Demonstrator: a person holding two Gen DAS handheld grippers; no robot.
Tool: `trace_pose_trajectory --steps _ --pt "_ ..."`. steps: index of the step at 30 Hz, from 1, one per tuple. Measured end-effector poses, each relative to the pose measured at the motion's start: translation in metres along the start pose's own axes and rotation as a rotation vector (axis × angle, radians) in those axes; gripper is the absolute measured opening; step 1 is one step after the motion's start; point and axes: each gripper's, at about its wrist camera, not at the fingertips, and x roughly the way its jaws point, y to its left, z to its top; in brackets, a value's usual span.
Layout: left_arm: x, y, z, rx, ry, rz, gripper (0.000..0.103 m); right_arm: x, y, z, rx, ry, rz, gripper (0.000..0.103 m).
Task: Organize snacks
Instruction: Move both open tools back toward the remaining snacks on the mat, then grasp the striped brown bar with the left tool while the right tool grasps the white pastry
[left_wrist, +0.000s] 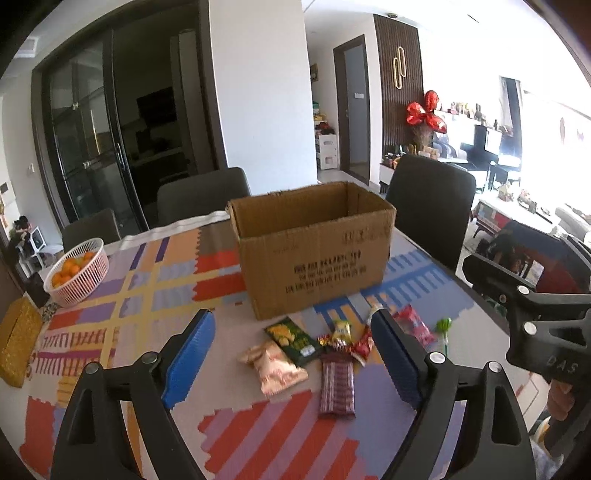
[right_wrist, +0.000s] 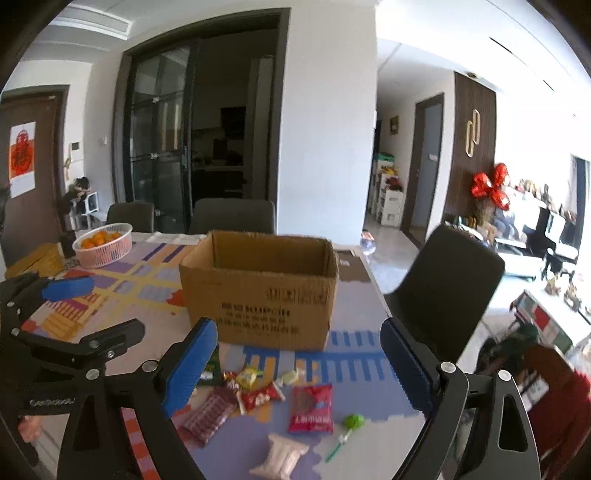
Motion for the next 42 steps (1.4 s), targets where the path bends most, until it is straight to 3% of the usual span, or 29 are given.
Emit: trace_pose_trajectory --steps 16,31,42 --pt "0.034 -0.017 -0.06 0.033 0.1 -0.097 0.086 0.023 -0.001 -0.078 0.103 0.251 0.002 0.091" --pt "0.091 -0.023 -0.089 0.088 0.194 -0.144 0.079 0.065 -0.002 -0.115 0.155 0.404 -0.024 0.09" --pt "0.133 -0.034 -0.093 0.096 0.265 -0.177 0.068 0.08 0.001 -0.126 0.157 0.46 -0.019 0.076"
